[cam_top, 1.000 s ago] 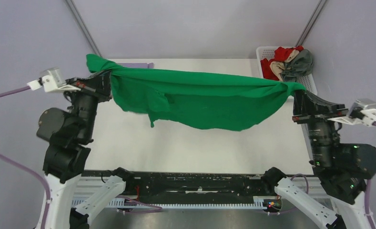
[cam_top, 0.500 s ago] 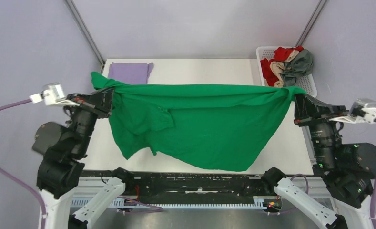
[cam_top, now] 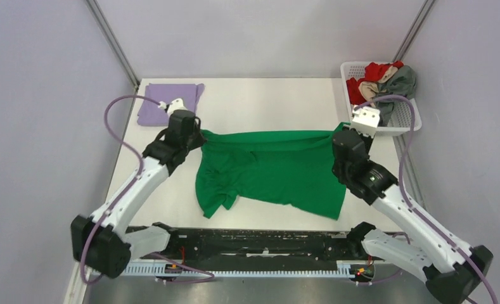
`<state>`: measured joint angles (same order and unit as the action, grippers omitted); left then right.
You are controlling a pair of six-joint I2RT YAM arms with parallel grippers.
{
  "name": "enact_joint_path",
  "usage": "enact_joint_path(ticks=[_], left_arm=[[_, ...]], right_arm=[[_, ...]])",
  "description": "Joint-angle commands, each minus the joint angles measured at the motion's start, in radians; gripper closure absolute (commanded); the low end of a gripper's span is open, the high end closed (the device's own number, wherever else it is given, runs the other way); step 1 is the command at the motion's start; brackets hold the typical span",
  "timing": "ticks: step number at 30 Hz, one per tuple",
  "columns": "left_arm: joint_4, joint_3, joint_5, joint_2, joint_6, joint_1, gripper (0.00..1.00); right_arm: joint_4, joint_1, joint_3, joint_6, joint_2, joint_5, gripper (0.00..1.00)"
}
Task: Fold and stack the t-shirts
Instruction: Flatten out the tshirt
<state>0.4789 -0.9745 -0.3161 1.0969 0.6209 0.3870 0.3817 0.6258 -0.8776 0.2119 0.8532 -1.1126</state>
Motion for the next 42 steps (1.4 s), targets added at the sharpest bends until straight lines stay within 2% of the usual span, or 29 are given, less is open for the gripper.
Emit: enact_joint_path(ticks=[1,7,13,16,17,18,19,21,22,23,25,29,32,36,39,42], left_arm=[[-0.185,-0.07,-0.084,0.166,0.007,-0.037,0.98],[-0.269,-0.215,-0.028,0.446,-0.029,-0.085,0.98],[-0.331,-0.425,-0.01,0.725,-0.103,-0.096,0.98],[-0.295,-0.578,0.038,0.877,-0.119,-0.107,0.98],[-0.259,-0.639,0.053,0.933,-0.117,-0.112,0.95],[-0.223,-0.693,0.068,0.983,-0.115,-0.116,0.87],[-0.173,-0.763,0.09,1.018,-0.115,-0.12,0.73],[-0.112,-0.843,0.132,1.061,-0.124,-0.123,0.06],[-0.103,-0.862,0.148,1.061,-0.132,-0.123,0.01],[-0.101,-0.865,0.16,1.051,-0.135,-0.123,0.0],[-0.101,-0.851,0.182,1.002,-0.134,-0.123,0.0],[-0.093,-0.718,0.212,0.846,-0.121,-0.12,0.0],[-0.084,-0.529,0.202,0.66,-0.089,-0.113,0.0],[-0.047,-0.183,0.163,0.369,0.034,-0.1,0.0],[-0.007,0.05,0.16,0.151,0.114,-0.087,0.0],[0.088,0.189,0.143,-0.006,0.158,-0.081,0.0]], right_arm=[[-0.205,-0.072,0.007,-0.083,0.111,-0.146,1.0],[-0.426,-0.217,0.026,-0.149,0.31,0.065,1.0],[-0.581,-0.301,-0.051,-0.195,0.542,0.159,1.0],[-0.636,-0.319,-0.108,-0.235,0.666,0.191,1.0],[-0.641,-0.326,-0.138,-0.242,0.713,0.2,0.97],[-0.64,-0.33,-0.175,-0.249,0.752,0.204,0.91],[-0.631,-0.333,-0.209,-0.255,0.802,0.203,0.77],[-0.567,-0.334,-0.299,-0.259,0.869,0.196,0.34],[-0.51,-0.334,-0.346,-0.241,0.891,0.192,0.06],[-0.464,-0.334,-0.378,-0.224,0.901,0.192,0.02],[-0.398,-0.334,-0.4,-0.177,0.884,0.232,0.02],[-0.33,-0.334,-0.291,-0.082,0.72,0.409,0.02],[-0.305,-0.334,-0.146,0.003,0.551,0.495,0.02],[-0.308,-0.336,0.083,0.129,0.304,0.562,0.02],[-0.32,-0.336,0.228,0.153,0.149,0.658,0.02],[-0.288,-0.337,0.312,0.158,0.052,0.716,0.02]])
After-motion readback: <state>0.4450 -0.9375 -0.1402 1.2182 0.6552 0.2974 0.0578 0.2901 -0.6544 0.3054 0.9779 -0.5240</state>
